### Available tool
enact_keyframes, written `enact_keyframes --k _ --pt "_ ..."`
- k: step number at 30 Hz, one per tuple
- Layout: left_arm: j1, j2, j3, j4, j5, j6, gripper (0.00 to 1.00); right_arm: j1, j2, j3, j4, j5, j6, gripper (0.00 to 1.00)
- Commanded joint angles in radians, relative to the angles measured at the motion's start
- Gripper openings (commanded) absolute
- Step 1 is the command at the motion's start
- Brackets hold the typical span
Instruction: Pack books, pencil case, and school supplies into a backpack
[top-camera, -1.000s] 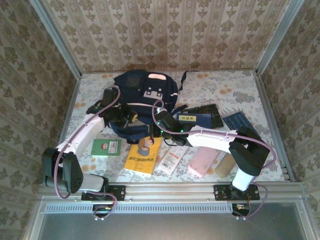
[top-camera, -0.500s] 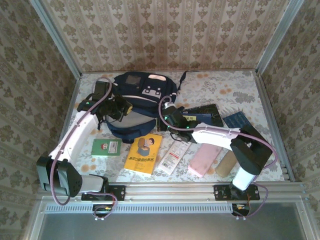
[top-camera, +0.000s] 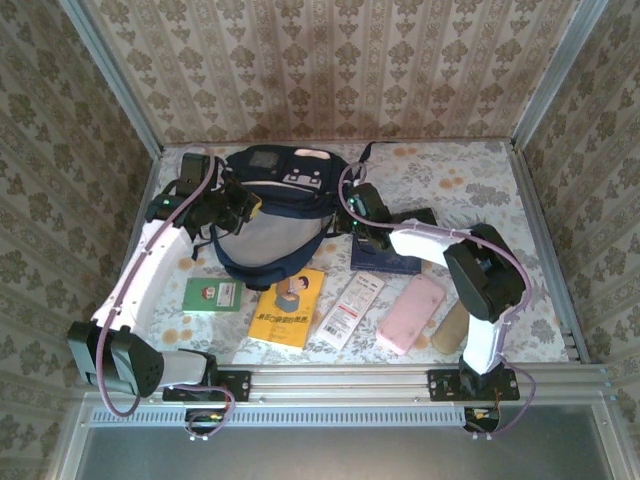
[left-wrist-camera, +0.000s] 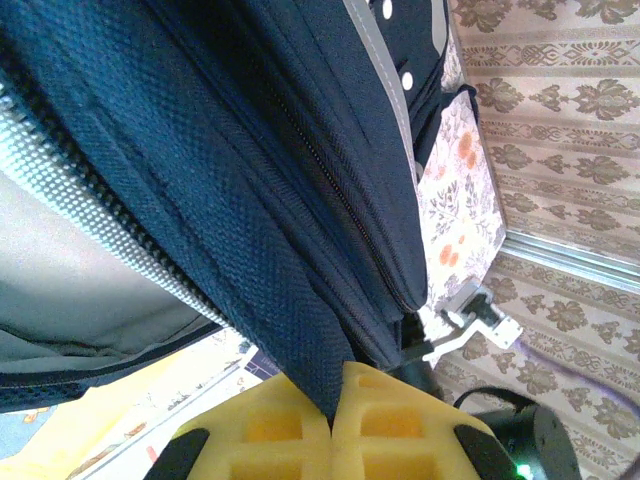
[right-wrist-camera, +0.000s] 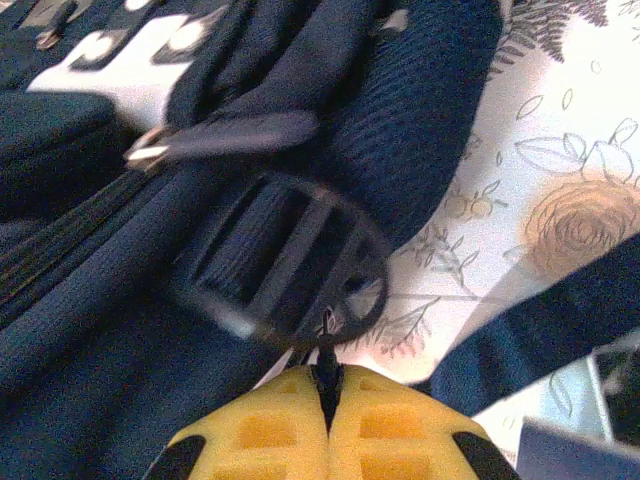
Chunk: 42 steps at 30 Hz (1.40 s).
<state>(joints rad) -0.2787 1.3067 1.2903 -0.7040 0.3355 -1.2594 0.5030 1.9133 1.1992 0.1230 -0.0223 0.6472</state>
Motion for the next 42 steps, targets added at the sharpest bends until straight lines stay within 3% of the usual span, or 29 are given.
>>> enact_keyframes --k 1,4,13,18,25,28,36,39,42 --pt "0.011 -0.043 0.055 0.02 -0.004 0.021 0.0 -0.053 0.06 0.096 -0.048 -0.022 0.042 0.0" --pt "0.0 -0.039 0.058 0.03 -0.006 0.018 0.0 -0.079 0.125 0.193 -0.097 -0.096 0.052 0.07" --pt "-0.064 0.031 0.075 0.124 0.002 0.002 0.0 -0.108 0.325 0.537 -0.238 -0.238 0.08 0.45" --pt "-0.079 0.1 0.099 0.182 -0.049 -0.008 0.0 -0.104 0.438 0.8 -0.407 -0.257 0.075 0.49" --pt "-0.103 0.278 0.147 0.321 -0.061 -0.043 0.0 -0.111 0.265 0.761 -0.614 0.08 -0.092 0.57" --pt "-0.126 0.362 0.209 0.369 -0.063 -0.028 0.0 -0.129 0.154 0.658 -0.611 0.118 -0.145 0.58" --pt "-0.171 0.565 0.405 0.366 0.022 0.074 0.12 -0.13 -0.107 0.337 -0.57 0.058 -0.116 0.57" --pt "-0.208 0.554 0.396 0.334 0.012 0.17 0.25 -0.125 -0.2 0.223 -0.554 -0.03 -0.1 0.58" --pt "-0.208 0.5 0.352 0.273 -0.018 0.289 0.44 -0.11 -0.296 0.107 -0.525 -0.083 -0.087 0.58"
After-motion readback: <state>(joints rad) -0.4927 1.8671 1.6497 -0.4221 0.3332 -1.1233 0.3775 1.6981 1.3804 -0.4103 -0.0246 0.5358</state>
